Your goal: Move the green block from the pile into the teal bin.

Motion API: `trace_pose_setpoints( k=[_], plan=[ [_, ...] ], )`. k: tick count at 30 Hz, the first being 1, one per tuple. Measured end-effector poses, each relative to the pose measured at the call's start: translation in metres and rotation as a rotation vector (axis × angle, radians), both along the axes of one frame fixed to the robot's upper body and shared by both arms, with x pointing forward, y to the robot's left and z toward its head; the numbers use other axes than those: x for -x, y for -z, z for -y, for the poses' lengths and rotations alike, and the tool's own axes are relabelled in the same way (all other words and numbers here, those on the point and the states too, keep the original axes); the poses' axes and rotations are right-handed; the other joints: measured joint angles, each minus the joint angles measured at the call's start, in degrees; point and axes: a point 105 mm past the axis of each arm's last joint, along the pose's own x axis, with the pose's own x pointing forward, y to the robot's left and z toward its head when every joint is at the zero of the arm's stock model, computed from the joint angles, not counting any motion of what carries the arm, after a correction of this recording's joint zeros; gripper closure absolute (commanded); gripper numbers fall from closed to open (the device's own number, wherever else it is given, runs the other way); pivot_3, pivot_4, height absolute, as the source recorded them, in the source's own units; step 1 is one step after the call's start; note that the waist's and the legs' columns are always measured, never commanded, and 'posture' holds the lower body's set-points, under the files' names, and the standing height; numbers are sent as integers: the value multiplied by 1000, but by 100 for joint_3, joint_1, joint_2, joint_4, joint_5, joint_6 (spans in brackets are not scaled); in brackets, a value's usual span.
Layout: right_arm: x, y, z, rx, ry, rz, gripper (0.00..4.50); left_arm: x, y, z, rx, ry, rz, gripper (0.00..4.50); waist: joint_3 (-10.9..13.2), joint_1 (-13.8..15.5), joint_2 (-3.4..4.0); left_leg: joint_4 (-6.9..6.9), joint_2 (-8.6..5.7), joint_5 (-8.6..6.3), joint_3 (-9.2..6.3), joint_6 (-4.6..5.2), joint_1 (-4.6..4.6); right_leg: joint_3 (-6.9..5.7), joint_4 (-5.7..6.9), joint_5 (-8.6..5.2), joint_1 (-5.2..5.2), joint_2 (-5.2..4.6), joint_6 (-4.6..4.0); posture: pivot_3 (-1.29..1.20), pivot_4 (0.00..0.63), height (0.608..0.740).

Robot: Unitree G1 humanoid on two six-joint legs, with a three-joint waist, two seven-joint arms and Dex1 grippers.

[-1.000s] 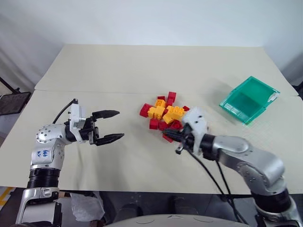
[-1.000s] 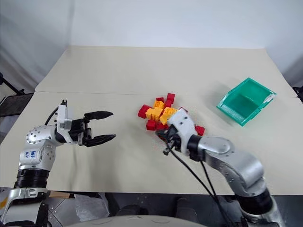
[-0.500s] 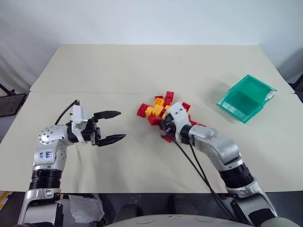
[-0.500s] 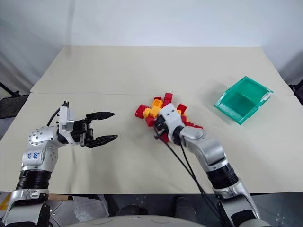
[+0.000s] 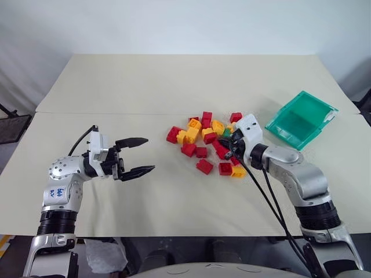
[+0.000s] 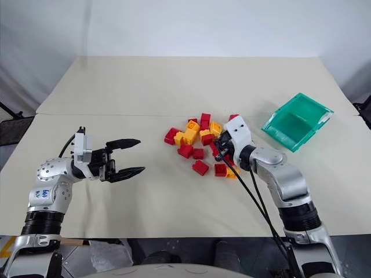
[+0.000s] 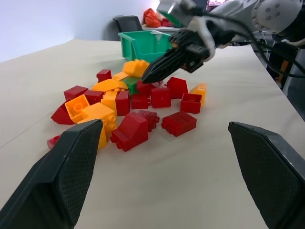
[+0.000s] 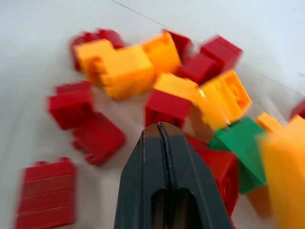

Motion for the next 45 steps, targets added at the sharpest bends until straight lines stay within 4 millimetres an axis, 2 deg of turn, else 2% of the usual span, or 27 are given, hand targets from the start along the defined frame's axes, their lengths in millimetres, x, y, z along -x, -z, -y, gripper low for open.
trace_pose_setpoints(
  k=[2, 6, 10, 15, 23, 31, 36, 38, 45],
  plan=[
    [-4, -6, 4, -8, 20, 11, 4486, 0, 0, 0, 0, -1, 2, 0, 0, 4, 0, 2, 0, 0, 1, 0, 0, 0, 1, 0, -1, -1, 0, 0, 150, 740],
    [-26, -22, 26, 18, 107, 60, 4486, 0, 0, 0, 3, -5, 1, 0, 0, -4, 0, 2, 0, 0, 2, 0, 1, 0, 0, 1, -1, -2, 1, 0, 150, 740],
    [-50, -15, 43, 73, 182, 61, 4486, -1, 0, 1, 7, -9, 1, 0, 1, -2, 0, 0, -2, 0, 6, 0, -1, 1, 0, 1, -5, -3, 1, 0, 150, 740],
    [-61, -15, 47, 132, 165, 81, 4486, -3, -1, 1, 10, -11, 5, 0, 0, 13, 1, 1, -2, -1, 6, 2, -1, -2, 0, 1, -1, -4, 1, 0, 150, 740],
    [-33, -12, 52, 234, 59, 28, 4486, -3, -1, 1, 13, -20, 6, 0, 0, 56, 0, 6, -7, -11, -19, 15, 0, -29, -10, 1, 22, -17, 1, 0, 150, 740],
    [-5, -10, 73, 307, 30, -41, 4486, -4, -2, 1, 14, -24, 5, 0, 0, 86, 0, 9, -10, -13, -24, 16, 1, -54, -20, 1, 32, -22, 2, 0, 150, 740],
    [2, -15, 92, 301, 77, -34, 4486, -5, -3, 1, 15, -24, 14, 0, 0, 183, -1, 14, -11, -14, -23, 16, 2, -60, -27, 5, 37, -25, 8, 0, 150, 740],
    [12, -14, 98, 309, 72, -57, 4486, -5, -3, 1, 15, -23, 15, 0, 0, 195, -1, 14, -11, -14, -26, 16, 0, -62, -28, 5, 37, -25, 8, 0, 150, 740],
    [44, 4, 132, 253, 98, -205, 4486, -5, -3, 1, 12, -22, 15, 0, 10, 171, 10, 12, -4, -16, -4, 15, 0, -66, -31, 6, 31, -20, 10, 0, 150, 740]
  ],
)
